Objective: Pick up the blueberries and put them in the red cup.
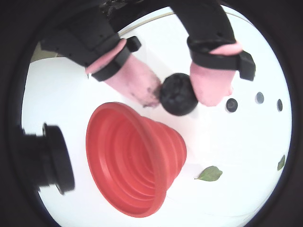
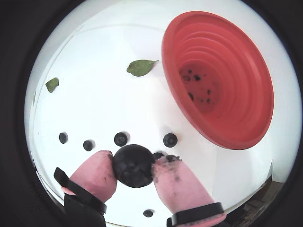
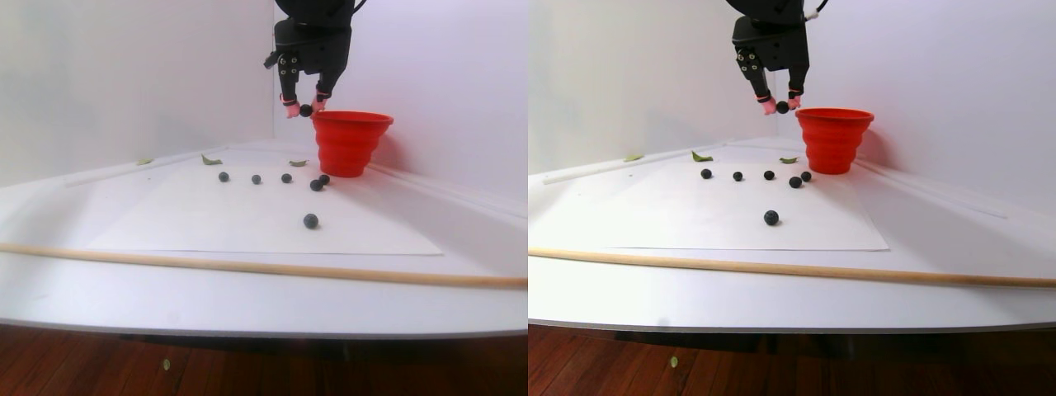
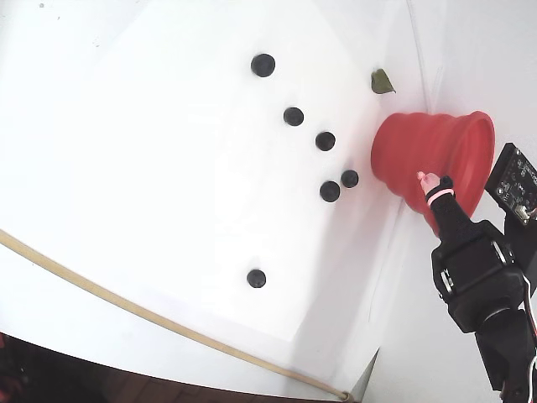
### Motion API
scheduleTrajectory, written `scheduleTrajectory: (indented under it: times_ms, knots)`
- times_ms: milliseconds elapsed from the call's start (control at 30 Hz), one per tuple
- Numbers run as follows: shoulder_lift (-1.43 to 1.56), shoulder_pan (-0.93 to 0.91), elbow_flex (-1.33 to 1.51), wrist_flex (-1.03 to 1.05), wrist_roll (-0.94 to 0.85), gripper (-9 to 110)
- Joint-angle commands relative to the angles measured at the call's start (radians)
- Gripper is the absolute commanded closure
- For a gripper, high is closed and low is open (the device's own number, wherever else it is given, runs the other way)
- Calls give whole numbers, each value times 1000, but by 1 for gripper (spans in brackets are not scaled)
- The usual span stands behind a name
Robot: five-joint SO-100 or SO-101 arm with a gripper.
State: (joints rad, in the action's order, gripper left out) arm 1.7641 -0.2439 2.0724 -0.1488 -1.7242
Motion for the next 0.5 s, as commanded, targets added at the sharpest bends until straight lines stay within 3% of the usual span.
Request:
scheduleTrajectory:
  times_ms: [0,467]
  knots:
    - [120,-35,-94,2,9,88]
    - [78,-100,-184,2,38,88]
